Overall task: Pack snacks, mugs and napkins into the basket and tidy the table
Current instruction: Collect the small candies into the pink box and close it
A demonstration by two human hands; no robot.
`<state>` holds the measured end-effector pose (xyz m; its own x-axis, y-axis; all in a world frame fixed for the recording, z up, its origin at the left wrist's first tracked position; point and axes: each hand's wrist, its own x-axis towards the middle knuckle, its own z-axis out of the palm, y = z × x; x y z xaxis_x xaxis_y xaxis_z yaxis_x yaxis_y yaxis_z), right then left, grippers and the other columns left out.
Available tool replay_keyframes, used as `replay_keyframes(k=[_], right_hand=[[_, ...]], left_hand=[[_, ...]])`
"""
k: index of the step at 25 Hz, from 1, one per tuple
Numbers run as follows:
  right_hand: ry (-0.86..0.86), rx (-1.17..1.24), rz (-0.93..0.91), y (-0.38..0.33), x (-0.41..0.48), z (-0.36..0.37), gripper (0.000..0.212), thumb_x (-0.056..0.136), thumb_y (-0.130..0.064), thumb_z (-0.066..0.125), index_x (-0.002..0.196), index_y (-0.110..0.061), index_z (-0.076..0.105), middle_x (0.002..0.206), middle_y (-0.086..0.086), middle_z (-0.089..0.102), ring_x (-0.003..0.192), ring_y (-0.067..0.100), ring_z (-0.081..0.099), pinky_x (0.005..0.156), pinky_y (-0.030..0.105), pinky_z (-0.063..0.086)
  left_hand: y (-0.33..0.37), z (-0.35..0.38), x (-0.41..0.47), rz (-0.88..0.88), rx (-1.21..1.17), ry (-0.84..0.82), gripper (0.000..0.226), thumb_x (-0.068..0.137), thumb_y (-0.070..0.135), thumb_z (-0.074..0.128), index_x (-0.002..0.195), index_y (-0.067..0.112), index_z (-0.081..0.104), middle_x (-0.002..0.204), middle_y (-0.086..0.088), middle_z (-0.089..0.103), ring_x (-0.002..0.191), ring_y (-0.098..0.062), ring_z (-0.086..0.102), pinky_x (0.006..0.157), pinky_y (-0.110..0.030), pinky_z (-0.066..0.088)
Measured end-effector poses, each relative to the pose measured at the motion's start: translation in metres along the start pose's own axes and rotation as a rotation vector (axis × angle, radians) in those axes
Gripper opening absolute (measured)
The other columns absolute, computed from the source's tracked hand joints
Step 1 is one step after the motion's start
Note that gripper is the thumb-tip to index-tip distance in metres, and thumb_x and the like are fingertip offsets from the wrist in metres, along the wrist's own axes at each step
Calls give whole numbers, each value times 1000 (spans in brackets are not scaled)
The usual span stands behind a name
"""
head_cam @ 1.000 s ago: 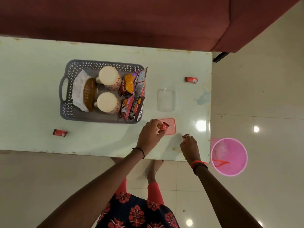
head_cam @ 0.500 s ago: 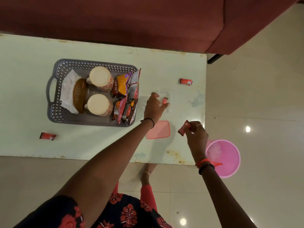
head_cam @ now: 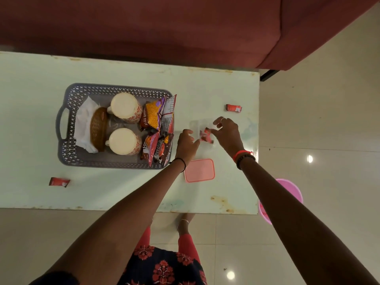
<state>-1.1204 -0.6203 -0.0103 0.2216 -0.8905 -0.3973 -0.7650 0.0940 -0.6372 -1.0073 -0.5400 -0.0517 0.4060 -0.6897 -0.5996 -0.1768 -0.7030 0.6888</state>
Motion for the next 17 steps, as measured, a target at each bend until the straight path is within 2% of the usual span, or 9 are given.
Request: replay_keyframes(k=[2, 4, 6, 8, 12, 15, 17], right_hand=[[117, -64, -39, 2, 17, -7, 15, 90, -8, 54, 100, -2, 64, 101, 15, 64, 87, 25, 62, 75, 29, 48], [190, -183, -58, 5, 38, -15, 27, 91, 2, 41, 107, 0, 63, 111, 19, 62, 103, 31, 60, 84, 30, 47], [160, -314, -68, 12, 57, -18, 40, 86, 11, 34, 117, 2, 58, 120, 21, 55, 113, 35, 51, 93, 38, 45], [90, -444, -85, 19, 70, -17, 47, 84, 15, 32, 125, 3, 51, 126, 24, 49, 115, 40, 46, 95, 44, 44], [8, -657, -124, 26, 83, -10, 42, 84, 14, 37, 122, 2, 51, 117, 25, 50, 107, 40, 46, 80, 43, 48], [50, -684, -127, 28, 78, -2, 29, 89, 10, 37, 111, 4, 54, 106, 25, 54, 102, 38, 48, 67, 40, 46], [51, -652, -95, 34, 70, 3, 23, 90, 5, 38, 105, 4, 56, 103, 24, 57, 100, 38, 49, 66, 40, 45]], left_hand=[[2, 0, 2, -17, -18, -21, 39, 83, 15, 62, 118, 6, 48, 112, -19, 58, 99, -24, 58, 80, -23, 40], [5, 0, 4, -21, -27, -28, 38, 84, 14, 60, 119, 6, 48, 112, -18, 59, 101, -25, 58, 82, -26, 42], [5, 0, 6, -24, -40, -28, 38, 84, 14, 60, 119, 6, 47, 111, -18, 60, 100, -26, 59, 82, -27, 42], [4, 0, 5, -26, -48, -27, 38, 85, 14, 60, 120, 6, 47, 110, -17, 61, 99, -24, 59, 79, -25, 41], [3, -1, 5, -38, -79, -36, 38, 86, 14, 59, 121, 6, 47, 109, -17, 62, 99, -24, 59, 79, -24, 41], [2, -1, 5, -46, -99, -39, 37, 86, 14, 59, 120, 7, 47, 109, -17, 62, 99, -24, 59, 78, -24, 41], [2, -1, 5, -43, -102, -44, 37, 87, 14, 58, 121, 6, 46, 109, -18, 62, 99, -24, 59, 78, -23, 41]])
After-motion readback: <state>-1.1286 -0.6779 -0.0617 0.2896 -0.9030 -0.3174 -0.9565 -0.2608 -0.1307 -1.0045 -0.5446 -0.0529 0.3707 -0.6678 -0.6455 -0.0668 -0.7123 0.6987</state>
